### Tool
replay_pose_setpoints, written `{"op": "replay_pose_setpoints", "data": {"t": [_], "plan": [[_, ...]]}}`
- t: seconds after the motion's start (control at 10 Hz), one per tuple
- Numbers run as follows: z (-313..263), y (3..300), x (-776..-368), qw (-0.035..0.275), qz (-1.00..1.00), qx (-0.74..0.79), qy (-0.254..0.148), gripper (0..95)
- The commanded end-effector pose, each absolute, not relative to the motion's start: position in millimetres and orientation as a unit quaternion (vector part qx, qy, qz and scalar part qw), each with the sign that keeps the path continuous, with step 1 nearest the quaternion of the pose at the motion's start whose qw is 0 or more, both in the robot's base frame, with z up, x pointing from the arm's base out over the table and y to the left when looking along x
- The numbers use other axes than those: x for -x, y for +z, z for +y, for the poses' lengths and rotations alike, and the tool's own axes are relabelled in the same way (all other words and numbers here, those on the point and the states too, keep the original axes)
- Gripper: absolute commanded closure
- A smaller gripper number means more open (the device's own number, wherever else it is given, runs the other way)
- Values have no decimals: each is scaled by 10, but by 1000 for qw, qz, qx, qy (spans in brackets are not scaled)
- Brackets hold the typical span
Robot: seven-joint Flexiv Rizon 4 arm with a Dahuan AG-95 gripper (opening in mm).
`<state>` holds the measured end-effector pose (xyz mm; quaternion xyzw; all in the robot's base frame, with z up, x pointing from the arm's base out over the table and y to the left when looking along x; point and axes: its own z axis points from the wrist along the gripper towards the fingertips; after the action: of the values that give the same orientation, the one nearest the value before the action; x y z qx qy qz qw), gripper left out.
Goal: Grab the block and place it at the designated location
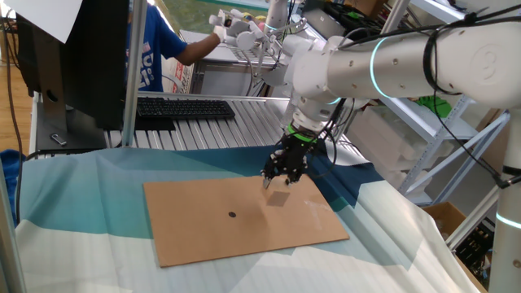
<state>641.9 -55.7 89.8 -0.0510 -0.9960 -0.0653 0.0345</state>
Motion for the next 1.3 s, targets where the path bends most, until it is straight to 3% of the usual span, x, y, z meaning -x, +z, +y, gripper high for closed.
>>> {"op": "replay_pose_setpoints", "data": {"t": [0.1,0.8,1.3], "plan": [[-442,972,-6423,52,-991,108,-62,950],[306,965,-6562,46,-985,161,-49,950],[520,940,-6686,49,-983,173,-46,950]]}}
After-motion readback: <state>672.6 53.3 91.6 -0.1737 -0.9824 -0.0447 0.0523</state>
